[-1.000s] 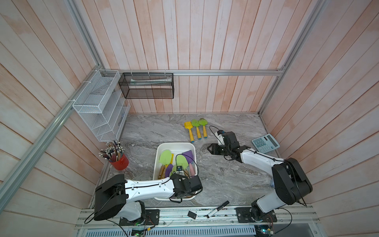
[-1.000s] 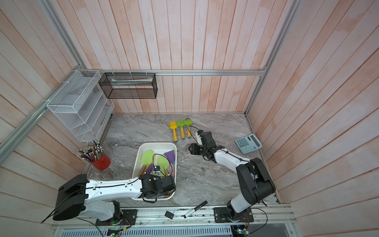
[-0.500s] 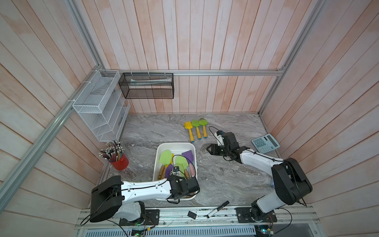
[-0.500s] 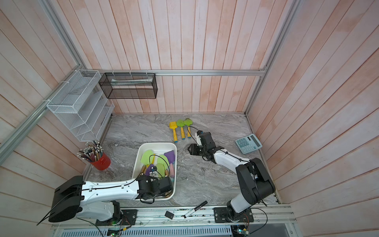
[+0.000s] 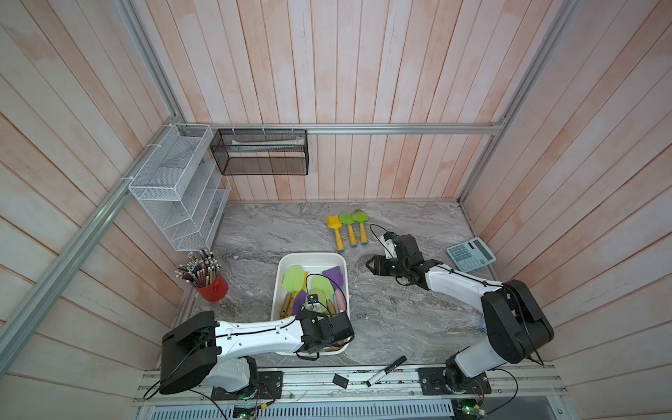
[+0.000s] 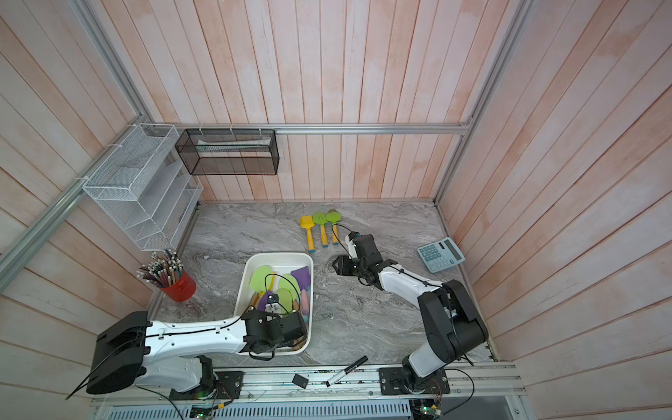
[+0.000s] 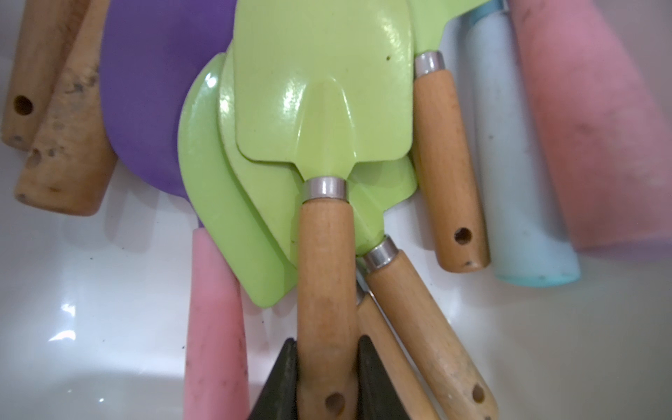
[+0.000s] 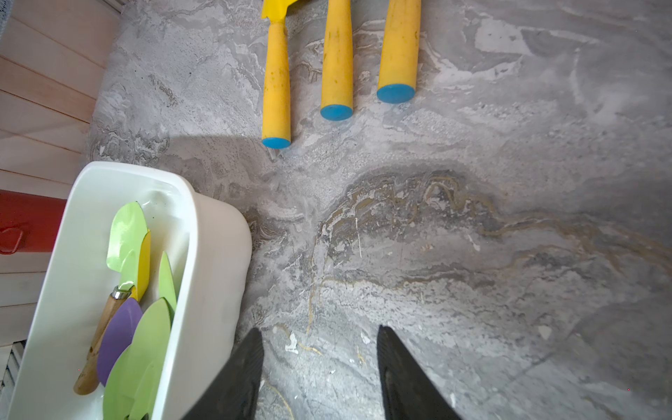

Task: Take the shovel out of the storage box
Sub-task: Pick up the shovel from the storage box.

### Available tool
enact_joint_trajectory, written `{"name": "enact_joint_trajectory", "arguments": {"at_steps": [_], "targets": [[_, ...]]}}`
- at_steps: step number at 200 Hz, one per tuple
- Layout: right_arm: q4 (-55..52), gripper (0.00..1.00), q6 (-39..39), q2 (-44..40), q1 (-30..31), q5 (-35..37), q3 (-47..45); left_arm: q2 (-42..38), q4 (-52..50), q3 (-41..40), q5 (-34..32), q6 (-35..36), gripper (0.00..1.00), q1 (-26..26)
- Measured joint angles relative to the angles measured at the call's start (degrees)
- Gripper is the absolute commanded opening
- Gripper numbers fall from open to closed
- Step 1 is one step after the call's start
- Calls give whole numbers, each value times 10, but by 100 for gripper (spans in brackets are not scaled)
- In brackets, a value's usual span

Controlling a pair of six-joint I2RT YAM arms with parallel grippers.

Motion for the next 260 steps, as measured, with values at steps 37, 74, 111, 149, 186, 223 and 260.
{"name": "enact_joint_trajectory", "arguments": {"at_steps": [37, 74, 111, 149, 186, 223, 260], "targets": [[-1, 52, 0, -7, 1, 0, 0, -15, -3, 0, 0, 5, 15, 3], [-2, 52, 1, -39, 7, 1, 0, -104, 3, -11, -1, 19, 15, 13], [-5, 52, 10, -72, 21, 1, 0, -248, 64, -71, 20, 63, 15, 64], [8, 52, 31, -104, 40, -27, 0, -396, 134, -135, 69, 112, 15, 141], [65, 53, 71, -108, 71, -98, -6, -453, 181, -147, 106, 148, 15, 188], [171, 56, 134, -106, 96, -187, -42, -480, 242, -156, 140, 163, 15, 203], [297, 57, 200, -91, 126, -262, -66, -478, 318, -177, 202, 162, 15, 263]]}}
